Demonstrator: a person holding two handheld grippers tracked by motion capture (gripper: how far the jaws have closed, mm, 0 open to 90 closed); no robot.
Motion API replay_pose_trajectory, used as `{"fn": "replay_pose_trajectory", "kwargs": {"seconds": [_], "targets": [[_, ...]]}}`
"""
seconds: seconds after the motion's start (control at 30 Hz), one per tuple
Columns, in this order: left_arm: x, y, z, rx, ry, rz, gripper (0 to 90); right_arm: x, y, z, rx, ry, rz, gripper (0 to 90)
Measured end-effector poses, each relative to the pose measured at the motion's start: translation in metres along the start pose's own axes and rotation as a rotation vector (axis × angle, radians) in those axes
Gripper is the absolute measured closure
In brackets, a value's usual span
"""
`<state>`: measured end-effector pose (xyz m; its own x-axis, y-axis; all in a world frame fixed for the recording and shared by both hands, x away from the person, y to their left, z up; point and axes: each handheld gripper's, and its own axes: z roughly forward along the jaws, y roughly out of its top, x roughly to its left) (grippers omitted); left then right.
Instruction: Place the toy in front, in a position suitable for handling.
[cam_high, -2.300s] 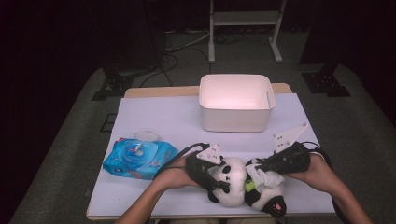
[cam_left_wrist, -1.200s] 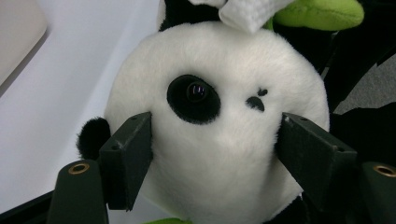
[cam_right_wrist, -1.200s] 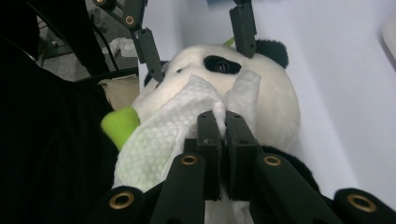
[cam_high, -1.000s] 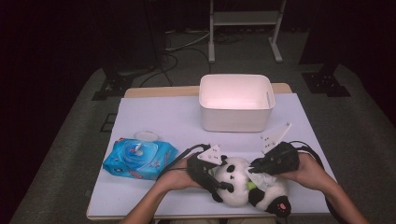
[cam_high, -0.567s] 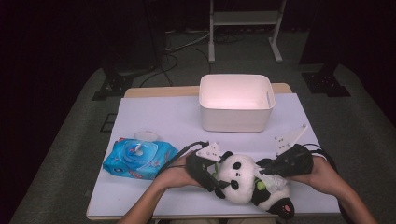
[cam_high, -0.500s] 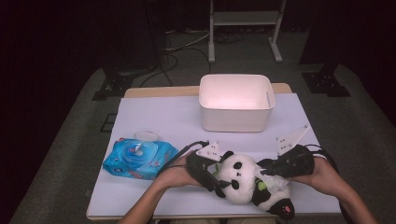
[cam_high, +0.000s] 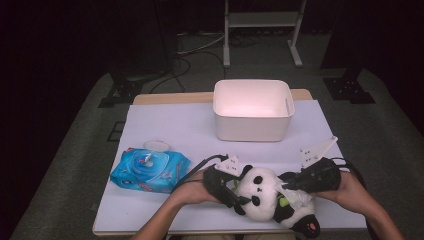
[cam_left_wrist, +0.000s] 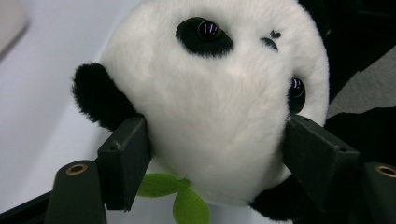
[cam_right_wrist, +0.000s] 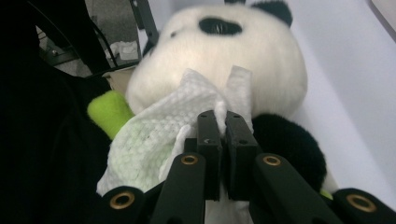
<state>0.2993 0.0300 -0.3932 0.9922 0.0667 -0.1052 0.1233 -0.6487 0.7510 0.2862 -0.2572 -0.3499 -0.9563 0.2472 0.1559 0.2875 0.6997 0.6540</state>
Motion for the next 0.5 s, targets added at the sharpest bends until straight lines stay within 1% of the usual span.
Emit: {"fn": "replay_pose_trajectory", "kwargs": {"seconds": [0.03,0.07,0.1,0.17,0.23,0.33,0.43,0.5], "targets": [[-0.001,0.0,0.003,0.01,0.002,0.002,27.2,0.0,0.001,0.001,0.0,0.006,-0.001,85.5],[-0.002,0.0,0.005,0.013,-0.002,0.001,27.2,0.0,0.003,0.001,0.006,0.0,-0.01,85.5],[-0.002,0.0,0.006,0.011,-0.001,0.0,27.1,0.001,0.005,0.002,0.009,0.0,-0.006,85.5],[-0.002,0.0,0.008,0.012,-0.005,0.001,27.1,0.002,0.008,0.004,0.013,-0.007,-0.02,85.5],[-0.002,0.0,0.01,0.028,0.003,0.014,26.6,0.003,0.012,0.005,0.019,-0.011,-0.026,85.4],[-0.001,-0.003,0.01,0.023,0.006,0.004,24.9,0.005,0.016,0.007,0.032,-0.022,-0.038,85.4],[0.001,-0.005,0.008,0.019,0.01,0.003,23.2,0.005,0.012,0.009,0.052,-0.029,-0.038,85.4],[0.0,-0.005,0.007,0.012,0.01,-0.001,21.6,0.005,0.007,0.008,0.05,-0.03,-0.03,85.4]]}}
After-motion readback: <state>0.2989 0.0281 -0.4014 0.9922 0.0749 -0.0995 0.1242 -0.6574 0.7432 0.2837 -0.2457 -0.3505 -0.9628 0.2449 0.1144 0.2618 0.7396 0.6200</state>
